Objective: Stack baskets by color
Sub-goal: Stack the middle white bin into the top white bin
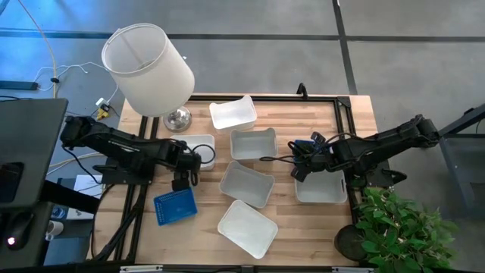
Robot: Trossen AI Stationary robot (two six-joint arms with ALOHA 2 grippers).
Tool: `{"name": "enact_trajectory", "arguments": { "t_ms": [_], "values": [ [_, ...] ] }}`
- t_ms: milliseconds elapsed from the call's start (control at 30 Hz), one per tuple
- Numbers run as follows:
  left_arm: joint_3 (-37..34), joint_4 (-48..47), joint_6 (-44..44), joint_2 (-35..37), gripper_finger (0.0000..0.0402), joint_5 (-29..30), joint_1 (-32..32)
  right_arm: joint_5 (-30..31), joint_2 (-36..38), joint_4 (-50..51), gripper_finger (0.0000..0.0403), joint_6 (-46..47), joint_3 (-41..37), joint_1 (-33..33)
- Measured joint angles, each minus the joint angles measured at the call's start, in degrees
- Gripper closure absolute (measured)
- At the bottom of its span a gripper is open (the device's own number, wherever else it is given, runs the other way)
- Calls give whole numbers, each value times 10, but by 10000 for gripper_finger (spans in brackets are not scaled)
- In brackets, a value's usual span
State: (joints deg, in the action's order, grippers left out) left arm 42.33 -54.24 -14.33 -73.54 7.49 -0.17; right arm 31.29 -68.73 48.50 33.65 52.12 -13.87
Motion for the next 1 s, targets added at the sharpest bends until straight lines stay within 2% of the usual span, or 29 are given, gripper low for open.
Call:
{"name": "enact_trajectory", "arguments": {
  "t_ms": [467,633,833,1000],
  "values": [
    [0,-23,-3,-87,261,-8,10,-1,0,-1,272,0,0,0],
    [0,-24,1,-96,305,-47,10,-2,0,-6,272,0,0,0],
    [0,-24,4,-95,390,-42,9,-3,0,-23,272,0,0,0],
    [0,-25,14,-95,393,-27,1,-14,0,-41,272,0,0,0]
  ]
}}
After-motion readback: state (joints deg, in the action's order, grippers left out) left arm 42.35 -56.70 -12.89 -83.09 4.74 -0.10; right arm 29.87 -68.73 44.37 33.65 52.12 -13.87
